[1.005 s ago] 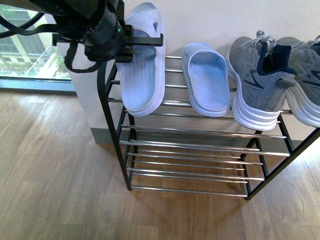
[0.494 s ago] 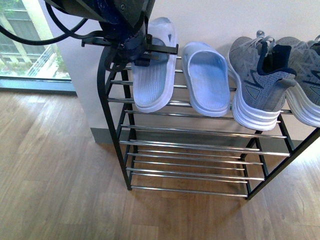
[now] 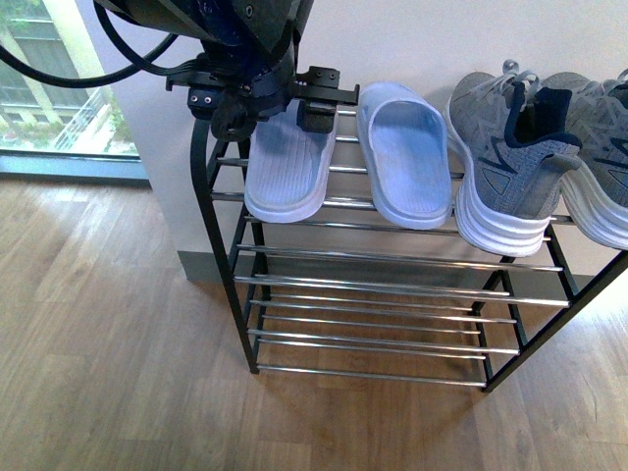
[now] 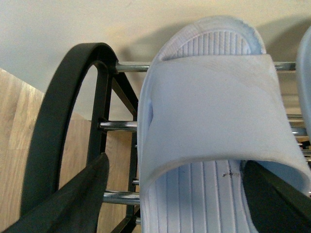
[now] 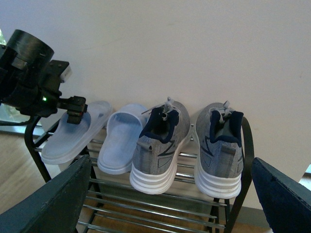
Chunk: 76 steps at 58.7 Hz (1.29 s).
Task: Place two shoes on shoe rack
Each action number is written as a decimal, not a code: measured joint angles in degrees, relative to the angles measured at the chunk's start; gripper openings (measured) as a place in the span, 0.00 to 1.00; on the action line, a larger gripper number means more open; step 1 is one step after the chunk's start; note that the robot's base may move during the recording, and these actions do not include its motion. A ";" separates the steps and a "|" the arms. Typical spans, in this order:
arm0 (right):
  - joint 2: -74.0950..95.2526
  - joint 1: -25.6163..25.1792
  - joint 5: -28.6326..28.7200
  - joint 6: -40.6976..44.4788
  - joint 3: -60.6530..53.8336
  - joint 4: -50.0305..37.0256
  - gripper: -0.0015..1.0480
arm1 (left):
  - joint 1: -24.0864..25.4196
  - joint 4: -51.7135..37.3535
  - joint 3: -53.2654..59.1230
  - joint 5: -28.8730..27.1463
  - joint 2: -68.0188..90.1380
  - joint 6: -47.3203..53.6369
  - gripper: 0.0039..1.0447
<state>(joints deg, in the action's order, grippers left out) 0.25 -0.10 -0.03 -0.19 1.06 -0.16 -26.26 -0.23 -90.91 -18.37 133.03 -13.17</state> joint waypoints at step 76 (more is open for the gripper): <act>0.00 0.00 0.00 0.00 0.00 0.00 0.91 | 25.86 -5.95 77.81 11.39 -97.02 3.65 0.88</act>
<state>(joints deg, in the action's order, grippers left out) 0.25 -0.10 -0.03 -0.19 1.06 -0.16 -0.40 -6.17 -13.10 -6.98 36.01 -9.52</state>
